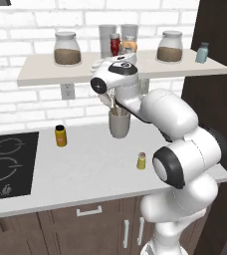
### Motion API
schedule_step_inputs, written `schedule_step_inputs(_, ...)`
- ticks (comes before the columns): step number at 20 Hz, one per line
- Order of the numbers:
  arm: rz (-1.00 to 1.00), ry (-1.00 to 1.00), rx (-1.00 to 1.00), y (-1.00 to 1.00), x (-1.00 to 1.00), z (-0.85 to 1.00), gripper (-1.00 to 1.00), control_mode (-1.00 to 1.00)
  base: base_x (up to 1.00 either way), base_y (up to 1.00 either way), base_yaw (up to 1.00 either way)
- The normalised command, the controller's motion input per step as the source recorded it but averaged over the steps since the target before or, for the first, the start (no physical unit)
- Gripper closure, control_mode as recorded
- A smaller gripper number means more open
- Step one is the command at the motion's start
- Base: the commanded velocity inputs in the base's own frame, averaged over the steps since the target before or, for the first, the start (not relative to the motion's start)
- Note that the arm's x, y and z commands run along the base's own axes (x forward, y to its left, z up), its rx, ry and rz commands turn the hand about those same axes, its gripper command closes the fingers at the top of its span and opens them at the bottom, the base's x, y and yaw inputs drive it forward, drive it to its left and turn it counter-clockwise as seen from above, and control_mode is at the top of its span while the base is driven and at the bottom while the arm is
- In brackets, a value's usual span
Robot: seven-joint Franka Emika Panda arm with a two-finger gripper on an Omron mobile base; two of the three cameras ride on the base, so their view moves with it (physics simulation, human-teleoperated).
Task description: Put the shaker and condiment bottle from the counter next to their counterparts in the cabinet.
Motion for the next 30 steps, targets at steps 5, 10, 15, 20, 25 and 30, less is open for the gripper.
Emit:
schedule_step_inputs(5, 0.0, -0.04, 0.0, 0.0, 0.0, -0.15, -1.0, -1.0, 0.0, 0.0, 0.0)
schedule_step_inputs(10, 0.0, -0.05, 0.0, 0.11, -0.12, -0.07, -1.0, -1.0, 0.0, 0.0, 0.0)
schedule_step_inputs(15, 0.0, -0.01, 0.0, 0.44, -0.5, 0.04, -1.0, -1.0, 0.0, 0.0, 0.0)
schedule_step_inputs(20, 0.0, 0.0, 0.01, 0.51, -0.71, 0.18, -1.0, -1.0, 0.0, 0.0, 0.0)
schedule_step_inputs(25, -0.11, 0.0, 0.05, 0.15, -0.95, 0.12, -1.0, -1.0, 0.0, 0.0, 0.0)
schedule_step_inputs(30, -0.43, 0.0, 0.15, -0.18, -1.0, 0.0, -1.0, -1.0, 0.0, 0.0, 0.0)
